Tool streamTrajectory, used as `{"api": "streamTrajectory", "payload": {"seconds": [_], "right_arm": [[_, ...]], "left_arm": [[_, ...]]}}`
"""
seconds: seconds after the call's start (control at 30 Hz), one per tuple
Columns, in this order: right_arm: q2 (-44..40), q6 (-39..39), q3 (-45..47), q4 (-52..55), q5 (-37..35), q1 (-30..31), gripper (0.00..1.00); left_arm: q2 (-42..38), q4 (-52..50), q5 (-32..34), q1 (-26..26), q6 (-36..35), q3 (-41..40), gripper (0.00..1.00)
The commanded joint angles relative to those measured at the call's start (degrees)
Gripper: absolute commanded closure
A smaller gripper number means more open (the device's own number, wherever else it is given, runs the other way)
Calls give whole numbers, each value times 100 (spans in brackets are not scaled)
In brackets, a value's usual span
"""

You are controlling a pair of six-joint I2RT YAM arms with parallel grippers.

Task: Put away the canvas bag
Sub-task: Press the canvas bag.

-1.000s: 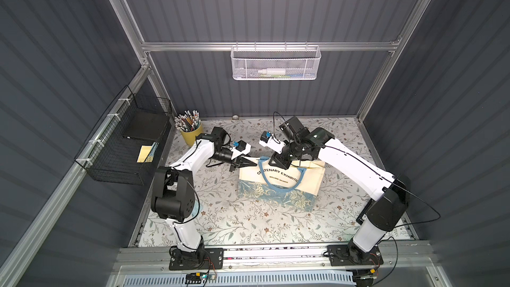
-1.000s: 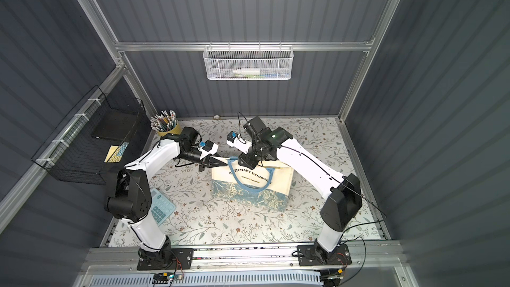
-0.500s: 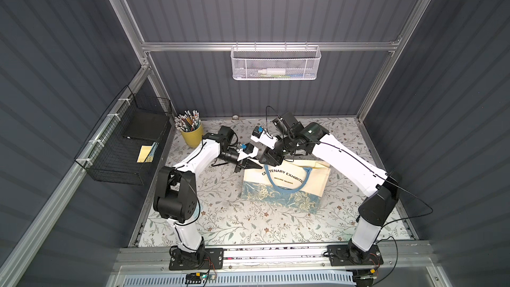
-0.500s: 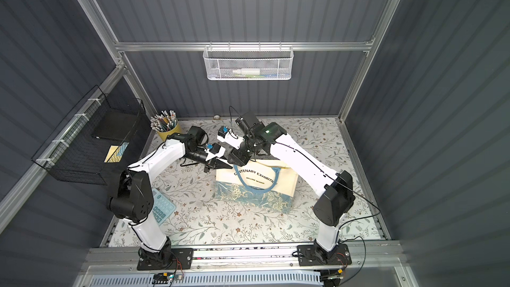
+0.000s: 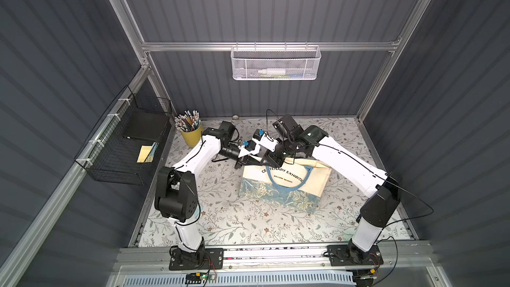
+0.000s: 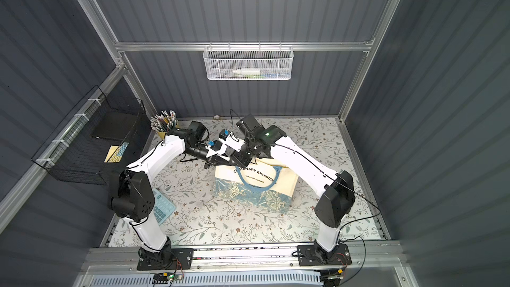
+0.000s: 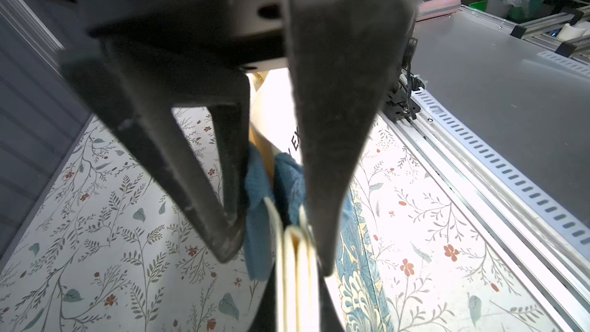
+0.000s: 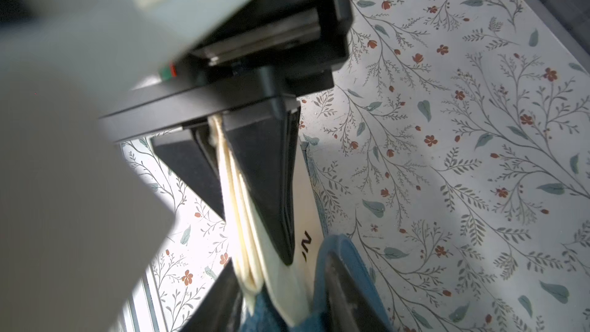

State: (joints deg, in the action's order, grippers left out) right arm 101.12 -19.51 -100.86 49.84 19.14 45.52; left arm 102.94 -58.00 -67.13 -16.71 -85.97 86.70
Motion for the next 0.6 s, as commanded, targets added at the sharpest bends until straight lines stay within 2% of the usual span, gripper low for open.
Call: {"api": "streamTrajectory", "payload": {"seconds": [0.0,0.1,0.13,0.17,0.23,0.27,0.43,0.5,0.57], "right_arm": [[-90,-176,289,431,-24,129,67],[-115,-167,296,446,-13,132,83],[-110,-161,295,447,-20,133,95],[-115,-159,301,447,-25,133,100],[-134,-137,310,439,-33,142,100],[-149,-120,312,430,-50,142,100],[-350,8,225,429,-375,142,100],[-507,49,225,429,-604,141,100],[-638,112,199,414,-706,133,100]], "left_arm": [[-192,-170,251,19,139,260,100],[-248,-143,241,19,168,247,100],[-261,-133,221,19,177,255,100],[-266,-136,189,19,178,256,100],[-281,-133,107,19,182,253,98],[-287,-125,79,19,201,242,90],[-284,66,-19,18,1011,225,67],[-292,-181,-195,19,834,210,60],[-367,-378,-416,19,579,104,58]]}}
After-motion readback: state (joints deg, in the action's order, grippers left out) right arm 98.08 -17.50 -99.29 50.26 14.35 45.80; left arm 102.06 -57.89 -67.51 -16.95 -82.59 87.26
